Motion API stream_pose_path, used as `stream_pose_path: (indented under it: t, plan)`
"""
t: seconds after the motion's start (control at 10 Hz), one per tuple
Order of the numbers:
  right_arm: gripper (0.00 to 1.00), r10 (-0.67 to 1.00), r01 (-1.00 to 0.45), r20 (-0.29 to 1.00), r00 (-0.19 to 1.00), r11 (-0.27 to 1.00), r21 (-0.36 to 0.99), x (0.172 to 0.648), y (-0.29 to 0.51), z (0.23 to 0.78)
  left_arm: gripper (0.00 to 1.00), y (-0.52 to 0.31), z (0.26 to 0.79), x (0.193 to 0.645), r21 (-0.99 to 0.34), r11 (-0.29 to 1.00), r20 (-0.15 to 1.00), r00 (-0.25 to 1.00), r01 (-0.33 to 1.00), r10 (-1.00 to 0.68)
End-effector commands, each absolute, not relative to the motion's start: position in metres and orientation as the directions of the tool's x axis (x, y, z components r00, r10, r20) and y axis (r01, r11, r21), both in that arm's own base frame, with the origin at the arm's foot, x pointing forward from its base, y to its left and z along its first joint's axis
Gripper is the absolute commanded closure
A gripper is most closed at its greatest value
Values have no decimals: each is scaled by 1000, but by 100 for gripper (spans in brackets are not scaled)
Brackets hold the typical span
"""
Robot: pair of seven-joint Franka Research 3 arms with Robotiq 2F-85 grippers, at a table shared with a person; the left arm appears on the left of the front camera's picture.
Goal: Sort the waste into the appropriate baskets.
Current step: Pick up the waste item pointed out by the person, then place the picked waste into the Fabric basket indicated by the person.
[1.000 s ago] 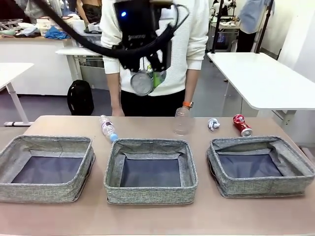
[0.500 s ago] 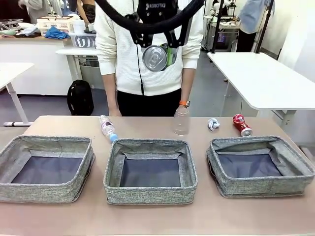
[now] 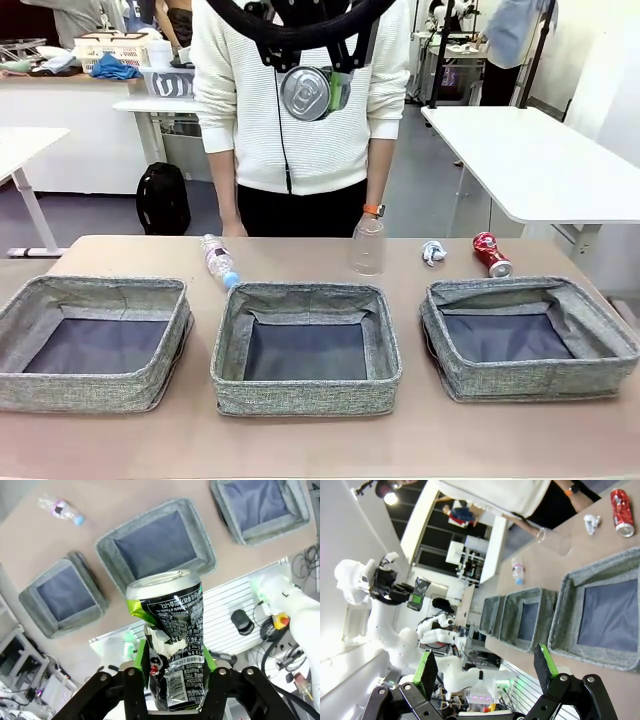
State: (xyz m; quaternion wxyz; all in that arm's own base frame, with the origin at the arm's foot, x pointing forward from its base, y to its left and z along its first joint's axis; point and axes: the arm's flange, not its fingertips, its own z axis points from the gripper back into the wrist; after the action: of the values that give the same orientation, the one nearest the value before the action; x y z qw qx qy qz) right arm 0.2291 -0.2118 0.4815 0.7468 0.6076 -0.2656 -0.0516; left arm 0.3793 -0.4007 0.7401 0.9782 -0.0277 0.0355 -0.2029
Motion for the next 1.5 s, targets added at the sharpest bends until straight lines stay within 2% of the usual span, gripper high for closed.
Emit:
stream_pose_path:
  t: [0.0,0.1,1.4]
  plan:
    - [0,-403,-277,359,842,248,928,231,-213,484,56,-408,762,390,-26,939,-59,937,342,-343]
    - [0,-403,-277,359,842,248,928,231,-213,484,56,-401,740,379,-69,916,-58,915,395,-399]
    - [0,-403,-277,359,842,248,928,231,-213,484,56,-401,740,379,-69,916,-58,915,395,-399]
